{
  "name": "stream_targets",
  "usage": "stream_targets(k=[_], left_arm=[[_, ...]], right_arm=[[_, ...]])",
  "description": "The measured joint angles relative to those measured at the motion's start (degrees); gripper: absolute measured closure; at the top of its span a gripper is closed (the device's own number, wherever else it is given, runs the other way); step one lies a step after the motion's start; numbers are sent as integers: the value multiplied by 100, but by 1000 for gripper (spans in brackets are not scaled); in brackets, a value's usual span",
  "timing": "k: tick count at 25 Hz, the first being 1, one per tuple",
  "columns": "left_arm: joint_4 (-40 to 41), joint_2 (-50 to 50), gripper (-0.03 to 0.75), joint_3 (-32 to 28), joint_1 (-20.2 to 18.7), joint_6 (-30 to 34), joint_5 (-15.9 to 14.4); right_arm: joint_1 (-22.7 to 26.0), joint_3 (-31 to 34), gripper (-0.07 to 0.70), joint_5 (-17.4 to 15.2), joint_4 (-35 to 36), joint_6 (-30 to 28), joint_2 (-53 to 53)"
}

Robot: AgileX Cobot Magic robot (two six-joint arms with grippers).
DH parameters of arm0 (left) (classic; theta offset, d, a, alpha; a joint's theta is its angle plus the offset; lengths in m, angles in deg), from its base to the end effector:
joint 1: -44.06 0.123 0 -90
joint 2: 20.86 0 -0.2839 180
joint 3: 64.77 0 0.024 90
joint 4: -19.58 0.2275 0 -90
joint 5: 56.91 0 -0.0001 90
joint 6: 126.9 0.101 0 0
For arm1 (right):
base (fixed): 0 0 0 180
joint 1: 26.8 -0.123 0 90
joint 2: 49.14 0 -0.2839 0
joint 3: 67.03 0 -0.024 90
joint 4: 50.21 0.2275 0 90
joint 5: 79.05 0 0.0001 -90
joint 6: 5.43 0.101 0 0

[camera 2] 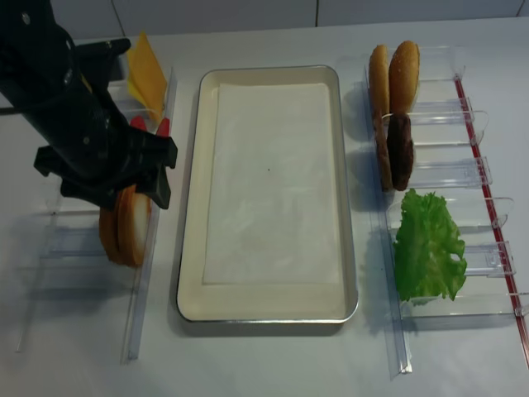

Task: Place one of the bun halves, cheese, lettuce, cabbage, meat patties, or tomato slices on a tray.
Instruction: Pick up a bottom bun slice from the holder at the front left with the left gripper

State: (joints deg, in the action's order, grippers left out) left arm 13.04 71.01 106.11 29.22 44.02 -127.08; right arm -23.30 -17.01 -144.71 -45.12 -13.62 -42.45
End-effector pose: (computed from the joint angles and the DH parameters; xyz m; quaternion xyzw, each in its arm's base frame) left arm 0.2415 -0.0752 0.2877 0.0349 0.9949 -0.0697 0.0639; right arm -0.0194 0.0094 0.2471 -0.0393 0.8744 -0.0050 0.4835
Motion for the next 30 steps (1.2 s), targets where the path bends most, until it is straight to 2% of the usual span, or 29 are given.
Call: stream_targets(k=[30], left_arm=[[176, 166, 193, 0, -3, 107, -10]], right_arm=[[0, 0, 98, 0, 0, 0, 0]])
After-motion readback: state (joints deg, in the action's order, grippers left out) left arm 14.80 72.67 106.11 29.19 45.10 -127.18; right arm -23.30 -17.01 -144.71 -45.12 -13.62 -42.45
